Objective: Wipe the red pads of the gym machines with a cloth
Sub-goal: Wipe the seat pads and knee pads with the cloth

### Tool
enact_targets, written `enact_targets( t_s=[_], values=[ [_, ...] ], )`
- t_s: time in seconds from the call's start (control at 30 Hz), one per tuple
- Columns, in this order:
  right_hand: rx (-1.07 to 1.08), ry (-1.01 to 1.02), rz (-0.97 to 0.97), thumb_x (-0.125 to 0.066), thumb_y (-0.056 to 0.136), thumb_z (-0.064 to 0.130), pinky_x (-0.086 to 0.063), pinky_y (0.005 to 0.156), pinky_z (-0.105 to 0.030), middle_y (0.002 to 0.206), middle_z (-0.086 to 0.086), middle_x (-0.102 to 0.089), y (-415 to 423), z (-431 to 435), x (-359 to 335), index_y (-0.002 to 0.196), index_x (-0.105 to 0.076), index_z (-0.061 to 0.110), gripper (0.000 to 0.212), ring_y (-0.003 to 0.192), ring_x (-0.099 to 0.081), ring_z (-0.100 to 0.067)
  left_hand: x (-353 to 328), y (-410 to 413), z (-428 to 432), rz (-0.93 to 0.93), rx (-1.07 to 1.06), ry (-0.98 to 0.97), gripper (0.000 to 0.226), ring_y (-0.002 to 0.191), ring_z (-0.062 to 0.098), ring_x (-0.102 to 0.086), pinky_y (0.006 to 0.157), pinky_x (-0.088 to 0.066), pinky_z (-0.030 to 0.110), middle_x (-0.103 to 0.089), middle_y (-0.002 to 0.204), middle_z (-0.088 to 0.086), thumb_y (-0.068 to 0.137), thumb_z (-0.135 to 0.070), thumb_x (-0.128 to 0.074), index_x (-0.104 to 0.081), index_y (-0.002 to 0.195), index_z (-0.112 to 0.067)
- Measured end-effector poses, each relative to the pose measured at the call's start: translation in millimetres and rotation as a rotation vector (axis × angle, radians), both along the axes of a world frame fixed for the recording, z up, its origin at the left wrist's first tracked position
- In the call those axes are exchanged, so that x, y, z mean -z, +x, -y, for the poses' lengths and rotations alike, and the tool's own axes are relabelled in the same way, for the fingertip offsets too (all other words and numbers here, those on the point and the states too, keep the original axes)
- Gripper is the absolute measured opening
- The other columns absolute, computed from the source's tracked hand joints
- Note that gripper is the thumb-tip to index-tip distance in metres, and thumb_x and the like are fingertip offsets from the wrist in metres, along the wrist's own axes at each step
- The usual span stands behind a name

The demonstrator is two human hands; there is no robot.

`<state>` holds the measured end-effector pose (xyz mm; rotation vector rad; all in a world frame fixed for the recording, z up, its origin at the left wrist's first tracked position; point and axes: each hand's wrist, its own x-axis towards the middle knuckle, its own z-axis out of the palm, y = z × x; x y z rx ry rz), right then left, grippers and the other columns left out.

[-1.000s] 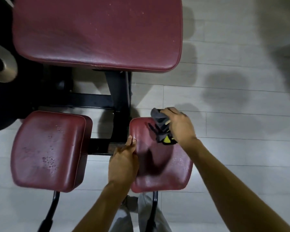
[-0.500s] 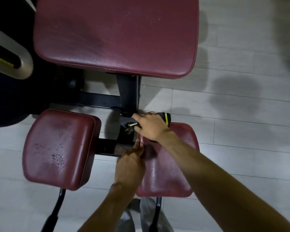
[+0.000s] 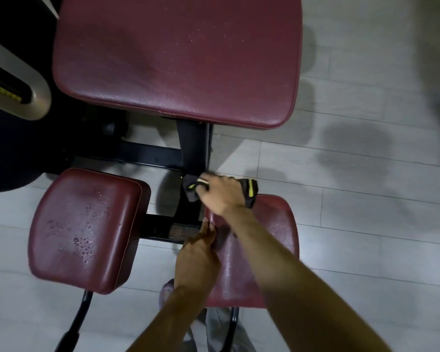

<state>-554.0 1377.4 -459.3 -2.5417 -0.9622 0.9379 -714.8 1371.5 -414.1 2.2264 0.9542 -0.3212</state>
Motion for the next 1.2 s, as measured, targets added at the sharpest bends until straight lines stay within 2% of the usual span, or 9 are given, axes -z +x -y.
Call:
enact_targets(
  t_s=[0.1,0.33,0.4,0.47,0.57,0.67,0.83,1.0,1.2],
  values=[
    [-0.099,-0.006,0.078,-0.050,0.094,0.040,-0.046,0.093,-0.037,0.111,-0.012,-0.074,-13,-9,-6,0.127,-0.067,0.032,0.038,0.105,-0.067,-0.035,-2,1,-3,-0.030,0.003,-0.016,0.047,0.085,0.014,-0.074,0.072,-0.049,0.013,-0.075,0.117,-0.004,0.097,-0.004,-0.056,-0.063,0.137,-0.027],
    [0.093,-0.089,0.154,-0.046,0.098,0.033,-0.049,0.080,-0.041,0.106,-0.014,-0.073,51,85,12,0.126,-0.055,0.027,0.029,0.096,-0.068,-0.038,-12,2,-5,-0.083,-0.018,-0.113,0.061,0.118,0.024,-0.067,0.099,-0.050,0.028,-0.049,0.151,-0.013,0.094,-0.001,-0.054,-0.054,0.146,-0.032],
    [0.261,-0.067,0.126,-0.047,0.099,0.026,-0.047,0.076,-0.042,0.101,-0.013,-0.071,60,119,18,0.116,-0.056,0.022,0.020,0.092,-0.066,-0.038,-11,0,-8,-0.086,-0.009,-0.132,0.062,0.123,0.025,-0.064,0.103,-0.049,0.031,-0.040,0.155,-0.017,0.092,-0.003,-0.057,-0.053,0.147,-0.032],
    [0.620,0.037,0.004,-0.046,0.101,0.020,-0.042,0.073,-0.039,0.098,-0.013,-0.068,52,154,24,0.110,-0.058,0.018,0.015,0.089,-0.062,-0.037,-10,-2,-11,-0.100,-0.019,-0.164,0.062,0.125,0.023,-0.062,0.103,-0.047,0.028,-0.039,0.155,-0.020,0.091,-0.003,-0.060,-0.054,0.147,-0.031],
    [0.962,0.140,-0.072,-0.041,0.103,0.027,-0.040,0.067,-0.034,0.083,-0.004,-0.064,-1,209,23,0.105,-0.055,0.014,0.019,0.078,-0.063,-0.030,-11,-2,-8,-0.108,-0.011,-0.162,0.064,0.119,0.022,-0.065,0.089,-0.047,0.018,-0.033,0.150,-0.028,0.085,0.002,-0.059,-0.059,0.143,-0.026],
    [1.007,0.238,-0.055,-0.035,0.095,0.031,-0.040,0.056,-0.030,0.078,0.006,-0.061,-63,242,6,0.105,-0.052,0.016,0.024,0.068,-0.059,-0.012,-14,3,-5,-0.114,0.019,-0.118,0.060,0.110,0.028,-0.069,0.086,-0.051,0.024,-0.039,0.157,-0.017,0.080,0.002,-0.062,-0.063,0.136,-0.020],
    [1.086,0.203,-0.074,-0.036,0.101,0.019,-0.044,0.070,-0.039,0.086,-0.006,-0.065,-33,216,14,0.105,-0.054,0.016,0.018,0.085,-0.062,-0.036,-10,3,-4,-0.121,0.090,-0.074,0.051,0.101,0.033,-0.071,0.082,-0.054,0.031,-0.055,0.150,-0.003,0.075,-0.002,-0.066,-0.069,0.124,-0.017],
    [0.805,0.168,-0.034,-0.043,0.103,0.016,-0.043,0.080,-0.041,0.102,-0.013,-0.069,39,163,36,0.122,-0.057,0.015,0.024,0.096,-0.062,-0.037,-5,-2,-5,-0.073,0.064,-0.084,0.051,0.112,0.029,-0.068,0.088,-0.053,0.029,-0.055,0.149,-0.007,0.074,-0.013,-0.062,-0.070,0.123,-0.024],
    [0.856,0.328,-0.034,-0.041,0.101,0.026,-0.041,0.062,-0.033,0.076,0.003,-0.061,-8,215,33,0.117,-0.053,0.021,0.021,0.067,-0.058,-0.023,-7,2,-7,-0.111,0.136,-0.016,0.051,0.108,0.033,-0.070,0.092,-0.053,0.032,-0.053,0.150,-0.006,0.081,-0.005,-0.068,-0.069,0.130,-0.018]
  ],
)
